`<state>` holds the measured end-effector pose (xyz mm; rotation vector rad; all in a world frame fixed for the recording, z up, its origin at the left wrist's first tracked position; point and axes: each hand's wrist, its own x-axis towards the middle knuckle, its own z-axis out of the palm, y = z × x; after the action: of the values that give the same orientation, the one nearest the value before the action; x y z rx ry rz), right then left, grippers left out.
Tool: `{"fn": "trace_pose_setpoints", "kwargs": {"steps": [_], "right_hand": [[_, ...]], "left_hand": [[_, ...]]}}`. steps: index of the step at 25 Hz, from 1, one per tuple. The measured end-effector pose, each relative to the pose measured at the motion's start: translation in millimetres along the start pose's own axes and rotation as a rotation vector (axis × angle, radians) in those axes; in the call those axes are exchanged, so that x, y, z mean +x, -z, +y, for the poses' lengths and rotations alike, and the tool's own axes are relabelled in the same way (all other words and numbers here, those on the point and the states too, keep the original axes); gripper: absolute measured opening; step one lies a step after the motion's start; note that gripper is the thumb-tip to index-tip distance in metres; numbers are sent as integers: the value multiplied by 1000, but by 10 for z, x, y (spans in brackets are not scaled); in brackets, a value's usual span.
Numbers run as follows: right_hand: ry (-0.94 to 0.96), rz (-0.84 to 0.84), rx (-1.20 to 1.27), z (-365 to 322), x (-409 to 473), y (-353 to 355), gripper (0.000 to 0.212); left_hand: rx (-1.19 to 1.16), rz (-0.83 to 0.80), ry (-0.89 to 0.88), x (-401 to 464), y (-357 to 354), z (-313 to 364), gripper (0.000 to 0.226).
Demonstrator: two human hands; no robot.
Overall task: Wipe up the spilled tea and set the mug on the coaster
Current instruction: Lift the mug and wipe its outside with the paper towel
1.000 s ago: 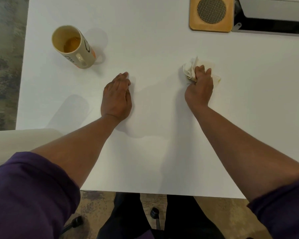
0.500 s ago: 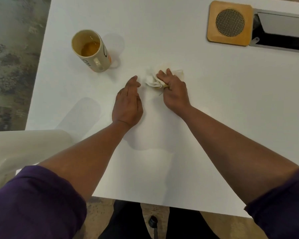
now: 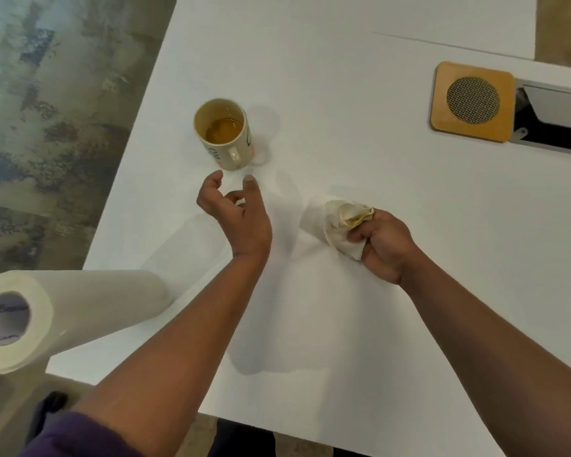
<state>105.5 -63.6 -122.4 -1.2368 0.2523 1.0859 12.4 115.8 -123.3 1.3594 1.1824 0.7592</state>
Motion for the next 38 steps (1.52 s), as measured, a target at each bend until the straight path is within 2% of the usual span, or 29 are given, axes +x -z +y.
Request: {"fn": "trace_pose_setpoints", "kwargs": {"steps": [4,8,11,15,18,21,24,31,34,36,38], "right_hand": [[51,39,51,-22,73,-69,51],[85,92,-34,-143,159,-170,49],[117,158,-28,-232,215,-242,49],[168,226,-44,-352,323,-403,51],[338,348,-374,-426,470,-619,50],[519,472,-695,-502,735,-868,63],[587,550,-925,-503,1089,-1050,66],[578,336,-1342,-385,1659,-1599,58],[612,160,-1337,-338,1712,-1803,59],[566,36,-1274,-280,1685,-1893,59],[535,-86,-1332,-247,1652,-1919,54]], "left_hand": [[-95,-11,197,208,-40,291,20],[-105,-75,299,307,-14,378,20],[-105,-138,312,377,14,402,18],[-176,-95,241,376,69,454,18],[-178,-48,141,374,169,496,18],[-182,-2,90,355,335,562,19],[-157,36,79,331,528,591,19],[-142,66,103,291,754,519,17],[-147,56,98,300,764,493,16],[-147,45,87,302,767,497,17],[-137,45,78,311,764,525,17]]}}
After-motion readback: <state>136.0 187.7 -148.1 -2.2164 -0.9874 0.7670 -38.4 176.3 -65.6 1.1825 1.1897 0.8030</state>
